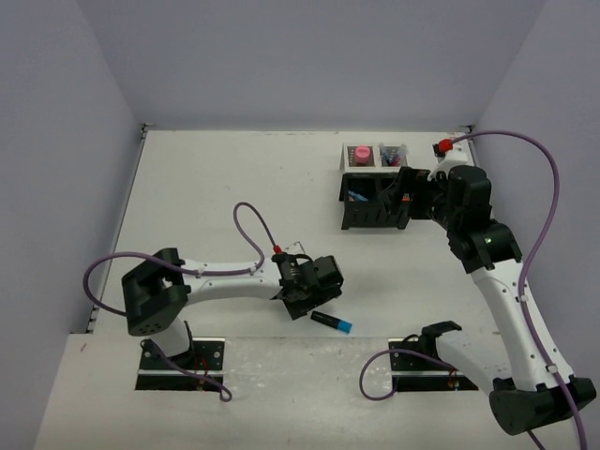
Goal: Sort the stationery into containers
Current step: Pick up the pen from the corner of the board.
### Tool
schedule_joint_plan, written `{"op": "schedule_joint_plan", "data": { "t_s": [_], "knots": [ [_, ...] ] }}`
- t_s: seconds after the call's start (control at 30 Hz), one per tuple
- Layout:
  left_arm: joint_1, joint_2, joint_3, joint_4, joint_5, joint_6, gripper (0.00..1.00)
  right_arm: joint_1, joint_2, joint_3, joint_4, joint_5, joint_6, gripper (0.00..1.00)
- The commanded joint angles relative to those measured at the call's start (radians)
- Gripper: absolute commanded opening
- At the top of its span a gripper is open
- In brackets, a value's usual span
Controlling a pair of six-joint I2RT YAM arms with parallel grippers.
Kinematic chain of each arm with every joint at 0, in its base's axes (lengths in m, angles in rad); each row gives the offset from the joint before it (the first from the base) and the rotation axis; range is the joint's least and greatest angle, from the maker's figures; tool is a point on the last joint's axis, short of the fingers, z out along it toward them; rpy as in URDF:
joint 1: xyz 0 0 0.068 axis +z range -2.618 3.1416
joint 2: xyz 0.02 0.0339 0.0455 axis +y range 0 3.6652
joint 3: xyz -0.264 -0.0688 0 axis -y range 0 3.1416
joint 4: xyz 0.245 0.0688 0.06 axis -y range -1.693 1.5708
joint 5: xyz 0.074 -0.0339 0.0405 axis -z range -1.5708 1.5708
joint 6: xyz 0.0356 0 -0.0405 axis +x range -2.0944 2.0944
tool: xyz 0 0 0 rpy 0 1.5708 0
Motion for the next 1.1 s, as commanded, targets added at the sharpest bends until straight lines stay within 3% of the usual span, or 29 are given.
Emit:
{"op": "schedule_joint_plan", "data": {
  "t_s": [0.0, 0.33, 0.5, 0.7, 0.83, 0.93, 1.07],
  "knots": [
    [-0.011, 0.113, 0.115, -0.129, 0.062, -0.105, 0.88, -0.003, -0.006, -0.007, 0.083, -0.071, 0.013, 0.99],
    [-0.027, 0.238, 0.188, -0.156, 0.123, -0.114, 0.75, -0.003, -0.055, -0.027, 0.108, -0.103, 0.016, 0.99],
    [-0.027, 0.269, 0.18, -0.148, 0.141, -0.118, 0.56, -0.003, -0.069, -0.038, 0.126, -0.152, 0.012, 0.99],
    [-0.022, 0.289, 0.152, -0.11, 0.167, -0.109, 0.17, -0.003, -0.07, -0.044, 0.133, -0.218, 0.014, 0.99],
    [0.014, 0.233, 0.083, -0.068, 0.142, -0.098, 0.0, -0.002, -0.064, -0.075, 0.162, -0.345, 0.038, 0.99],
    [0.061, 0.154, 0.026, -0.065, 0.074, -0.084, 0.0, 0.017, -0.078, -0.202, 0.241, -0.474, 0.106, 0.99],
    [0.092, 0.02, -0.032, -0.139, -0.057, -0.123, 0.0, 0.185, -0.17, -0.464, 0.444, -0.359, 0.191, 0.99]
  ]
}}
